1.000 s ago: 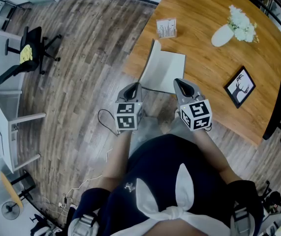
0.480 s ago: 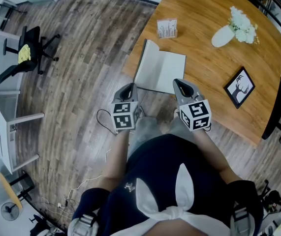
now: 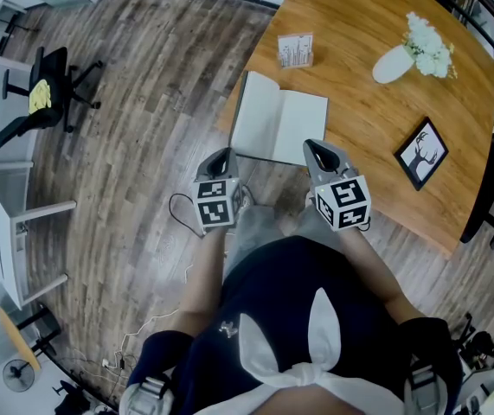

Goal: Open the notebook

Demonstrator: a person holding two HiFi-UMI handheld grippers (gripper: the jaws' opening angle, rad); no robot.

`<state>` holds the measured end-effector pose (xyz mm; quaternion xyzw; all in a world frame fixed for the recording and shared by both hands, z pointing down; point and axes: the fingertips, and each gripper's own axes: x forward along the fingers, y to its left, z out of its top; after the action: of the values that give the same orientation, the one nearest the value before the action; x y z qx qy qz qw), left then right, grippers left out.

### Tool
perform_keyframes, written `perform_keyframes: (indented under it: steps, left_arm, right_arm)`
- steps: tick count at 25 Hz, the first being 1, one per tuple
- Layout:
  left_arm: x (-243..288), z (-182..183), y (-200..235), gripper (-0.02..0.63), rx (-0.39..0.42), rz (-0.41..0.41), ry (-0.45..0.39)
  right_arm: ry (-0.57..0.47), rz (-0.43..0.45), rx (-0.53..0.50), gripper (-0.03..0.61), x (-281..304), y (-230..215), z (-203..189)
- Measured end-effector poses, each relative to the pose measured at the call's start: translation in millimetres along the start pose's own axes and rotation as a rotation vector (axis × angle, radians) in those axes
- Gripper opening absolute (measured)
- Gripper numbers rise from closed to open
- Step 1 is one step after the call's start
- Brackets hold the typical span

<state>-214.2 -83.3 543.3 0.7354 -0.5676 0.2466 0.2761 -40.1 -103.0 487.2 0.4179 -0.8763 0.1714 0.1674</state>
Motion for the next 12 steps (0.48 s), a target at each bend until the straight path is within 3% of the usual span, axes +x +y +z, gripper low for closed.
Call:
perform_keyframes:
  steps: [12]
  left_arm:
    - [10.2,-10.4,19.0,0.025,-0.002,-0.011,0.036]
  right_arm:
    - [-0.004,-0.033,0.023,-0.002,8.2,5.8,-1.2]
